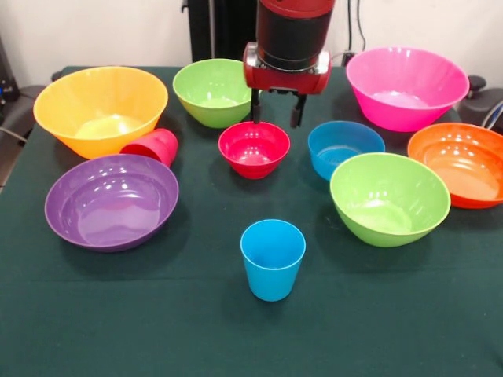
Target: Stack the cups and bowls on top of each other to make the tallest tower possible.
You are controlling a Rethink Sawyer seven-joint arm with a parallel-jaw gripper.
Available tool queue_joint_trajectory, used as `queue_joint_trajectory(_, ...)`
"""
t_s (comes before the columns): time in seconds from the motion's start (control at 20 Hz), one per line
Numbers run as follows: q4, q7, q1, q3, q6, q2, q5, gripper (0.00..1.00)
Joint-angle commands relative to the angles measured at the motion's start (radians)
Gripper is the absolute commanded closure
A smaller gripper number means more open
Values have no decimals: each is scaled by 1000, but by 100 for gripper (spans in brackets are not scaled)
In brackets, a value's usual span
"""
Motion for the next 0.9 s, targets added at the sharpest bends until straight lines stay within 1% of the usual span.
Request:
queue_joint_trajectory(0.05, 117, 113, 32, -37, -64, 20, 4, 0)
queue_joint_trajectory(0.35, 156, 178, 69, -59, -96, 12, 33, 0)
queue_joint_trajectory(0.5, 164, 204, 85, -74, -146, 37, 43, 0)
queue_joint_trajectory(0.75, 204, 231, 114, -99, -207, 37, 65, 0)
queue_joint_trajectory(0.9, 212, 244, 128, -115, -264, 61, 68, 0)
